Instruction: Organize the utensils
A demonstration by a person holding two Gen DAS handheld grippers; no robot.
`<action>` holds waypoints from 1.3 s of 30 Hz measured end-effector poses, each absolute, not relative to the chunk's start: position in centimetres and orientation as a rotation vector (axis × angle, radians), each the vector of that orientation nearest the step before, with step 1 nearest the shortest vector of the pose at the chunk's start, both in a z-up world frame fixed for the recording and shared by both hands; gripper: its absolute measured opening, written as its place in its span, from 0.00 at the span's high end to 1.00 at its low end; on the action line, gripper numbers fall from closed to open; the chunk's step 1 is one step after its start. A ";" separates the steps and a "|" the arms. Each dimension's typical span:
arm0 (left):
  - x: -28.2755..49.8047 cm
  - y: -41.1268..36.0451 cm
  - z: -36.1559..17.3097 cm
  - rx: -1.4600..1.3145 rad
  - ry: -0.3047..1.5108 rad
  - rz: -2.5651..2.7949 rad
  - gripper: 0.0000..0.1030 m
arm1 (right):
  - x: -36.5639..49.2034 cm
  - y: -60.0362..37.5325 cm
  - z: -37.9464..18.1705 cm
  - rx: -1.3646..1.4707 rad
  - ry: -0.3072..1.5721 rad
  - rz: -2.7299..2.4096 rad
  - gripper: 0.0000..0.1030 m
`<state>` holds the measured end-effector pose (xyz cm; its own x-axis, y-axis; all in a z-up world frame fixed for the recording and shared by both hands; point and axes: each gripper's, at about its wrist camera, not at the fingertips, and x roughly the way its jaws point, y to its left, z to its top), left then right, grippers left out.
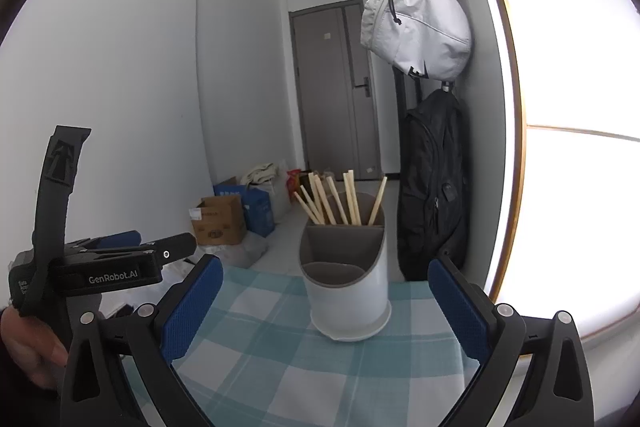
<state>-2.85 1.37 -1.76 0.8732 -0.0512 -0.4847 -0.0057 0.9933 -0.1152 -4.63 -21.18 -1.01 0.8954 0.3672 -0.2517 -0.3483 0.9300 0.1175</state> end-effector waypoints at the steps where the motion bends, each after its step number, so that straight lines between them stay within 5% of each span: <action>1: -2.8 1.3 -1.8 -0.114 0.509 -0.022 0.01 | -4.6 -21.2 -1.0 0.068 0.275 0.371 0.00; 39: -3.0 0.9 -2.0 -0.111 0.521 -0.038 0.01 | -4.6 -21.0 -1.0 0.061 0.286 0.369 0.00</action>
